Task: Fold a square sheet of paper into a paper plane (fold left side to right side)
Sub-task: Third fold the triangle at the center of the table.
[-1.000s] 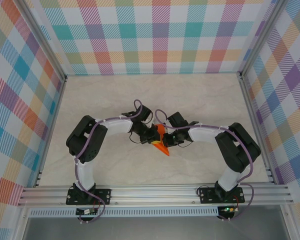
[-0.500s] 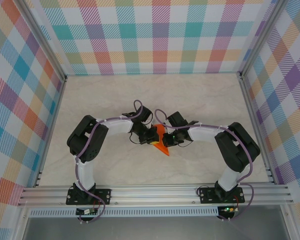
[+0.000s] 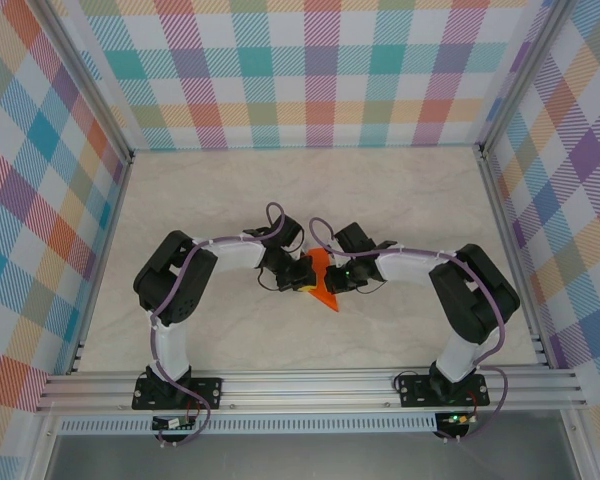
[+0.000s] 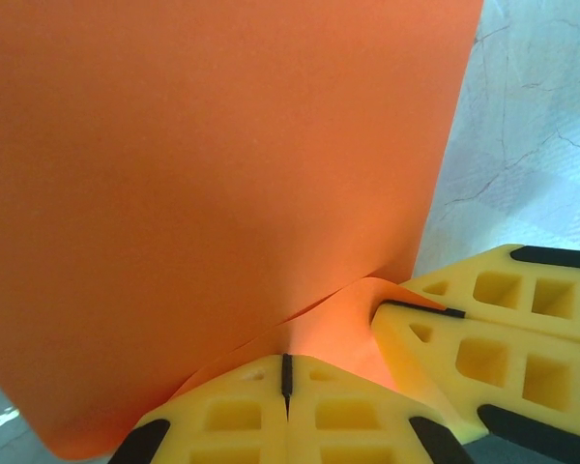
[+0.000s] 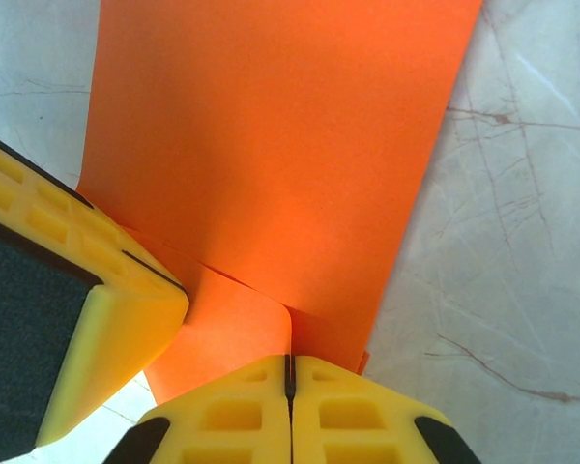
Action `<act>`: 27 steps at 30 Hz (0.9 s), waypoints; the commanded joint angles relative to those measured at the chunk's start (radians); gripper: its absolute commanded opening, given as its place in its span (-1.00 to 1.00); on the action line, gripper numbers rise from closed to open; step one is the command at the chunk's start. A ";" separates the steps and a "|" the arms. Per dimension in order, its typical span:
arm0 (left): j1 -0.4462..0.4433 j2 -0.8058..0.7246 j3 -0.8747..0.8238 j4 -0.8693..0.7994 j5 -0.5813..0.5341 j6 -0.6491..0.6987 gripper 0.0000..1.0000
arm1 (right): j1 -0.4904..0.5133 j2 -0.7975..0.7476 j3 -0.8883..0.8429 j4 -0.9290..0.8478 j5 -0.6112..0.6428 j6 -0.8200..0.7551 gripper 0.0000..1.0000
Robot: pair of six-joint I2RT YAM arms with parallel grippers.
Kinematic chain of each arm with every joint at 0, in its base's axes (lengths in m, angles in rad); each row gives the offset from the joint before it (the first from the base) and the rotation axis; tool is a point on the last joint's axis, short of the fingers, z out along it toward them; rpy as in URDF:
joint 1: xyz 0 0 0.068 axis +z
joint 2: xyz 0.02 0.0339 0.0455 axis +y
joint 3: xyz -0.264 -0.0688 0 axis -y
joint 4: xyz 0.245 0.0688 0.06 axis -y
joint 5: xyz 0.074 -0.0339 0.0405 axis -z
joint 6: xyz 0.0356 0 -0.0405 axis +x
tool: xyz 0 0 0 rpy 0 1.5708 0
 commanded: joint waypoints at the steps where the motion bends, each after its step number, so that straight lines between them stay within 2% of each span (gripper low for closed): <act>1: -0.007 0.037 -0.047 -0.036 -0.049 0.015 -0.99 | 0.001 0.016 0.021 -0.060 0.004 -0.002 -0.70; 9: -0.006 0.045 -0.058 -0.033 -0.058 0.017 -1.00 | -0.023 -0.123 0.084 -0.187 0.057 -0.011 -0.20; 11: -0.007 0.043 -0.056 -0.035 -0.058 0.018 -1.00 | -0.024 -0.155 0.086 -0.228 0.063 -0.017 -0.15; 14: -0.007 0.039 -0.055 -0.038 -0.062 0.019 -1.00 | -0.023 -0.208 0.063 -0.245 -0.021 -0.009 -0.18; 16: -0.007 0.038 -0.054 -0.038 -0.063 0.019 -1.00 | -0.021 -0.229 0.031 -0.218 -0.142 0.024 -0.24; 19: -0.006 0.037 -0.052 -0.040 -0.062 0.021 -1.00 | -0.018 -0.215 -0.003 -0.171 -0.271 0.082 -0.42; 27: -0.007 0.035 -0.049 -0.041 -0.060 0.023 -1.00 | -0.018 -0.097 -0.030 -0.087 -0.341 0.134 -0.55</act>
